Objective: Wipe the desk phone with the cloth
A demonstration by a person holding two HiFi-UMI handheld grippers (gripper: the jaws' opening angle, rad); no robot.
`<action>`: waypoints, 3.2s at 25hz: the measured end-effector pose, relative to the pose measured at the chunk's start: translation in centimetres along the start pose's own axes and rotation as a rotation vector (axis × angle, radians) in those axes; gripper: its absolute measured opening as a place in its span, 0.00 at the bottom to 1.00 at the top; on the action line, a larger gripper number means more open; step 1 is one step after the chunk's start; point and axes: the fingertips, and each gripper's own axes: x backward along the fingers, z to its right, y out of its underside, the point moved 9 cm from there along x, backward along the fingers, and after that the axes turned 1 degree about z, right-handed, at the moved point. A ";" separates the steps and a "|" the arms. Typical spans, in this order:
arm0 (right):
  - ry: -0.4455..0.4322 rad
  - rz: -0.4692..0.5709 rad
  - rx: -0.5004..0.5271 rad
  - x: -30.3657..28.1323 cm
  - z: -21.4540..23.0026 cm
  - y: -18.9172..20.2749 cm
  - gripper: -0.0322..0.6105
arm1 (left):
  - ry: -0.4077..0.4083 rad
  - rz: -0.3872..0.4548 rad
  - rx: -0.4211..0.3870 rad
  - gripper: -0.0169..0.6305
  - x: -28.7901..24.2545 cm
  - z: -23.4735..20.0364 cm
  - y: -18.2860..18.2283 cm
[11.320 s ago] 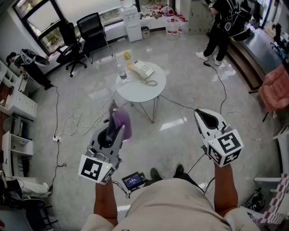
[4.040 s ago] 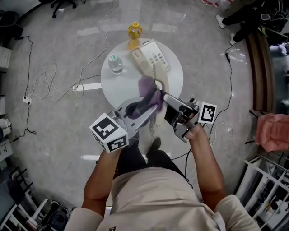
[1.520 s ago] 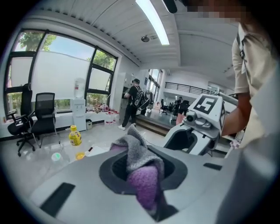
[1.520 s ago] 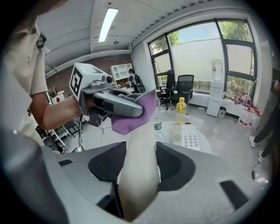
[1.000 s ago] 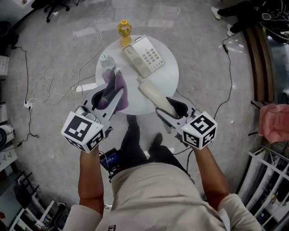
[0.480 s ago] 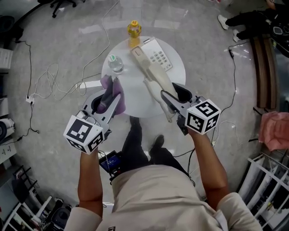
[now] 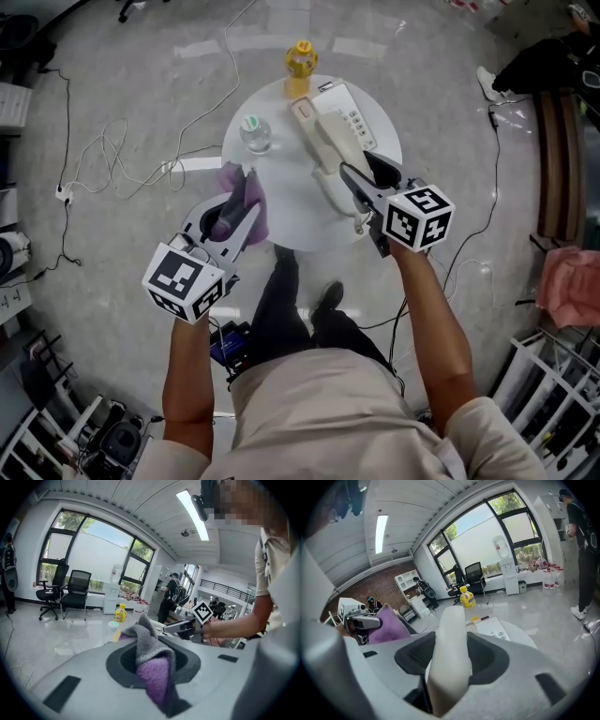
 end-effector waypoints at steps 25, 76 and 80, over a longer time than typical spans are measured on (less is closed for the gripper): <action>0.039 -0.086 0.007 -10.0 4.8 1.9 0.37 | 0.007 -0.047 0.059 0.12 -2.2 -2.9 2.5; 0.098 -0.214 0.268 -12.0 4.4 3.1 0.41 | 0.018 -0.022 0.031 0.12 -1.7 -1.4 0.9; 0.112 -0.172 0.272 -9.4 3.7 1.8 0.41 | 0.019 -0.012 0.009 0.12 -0.9 -0.5 0.2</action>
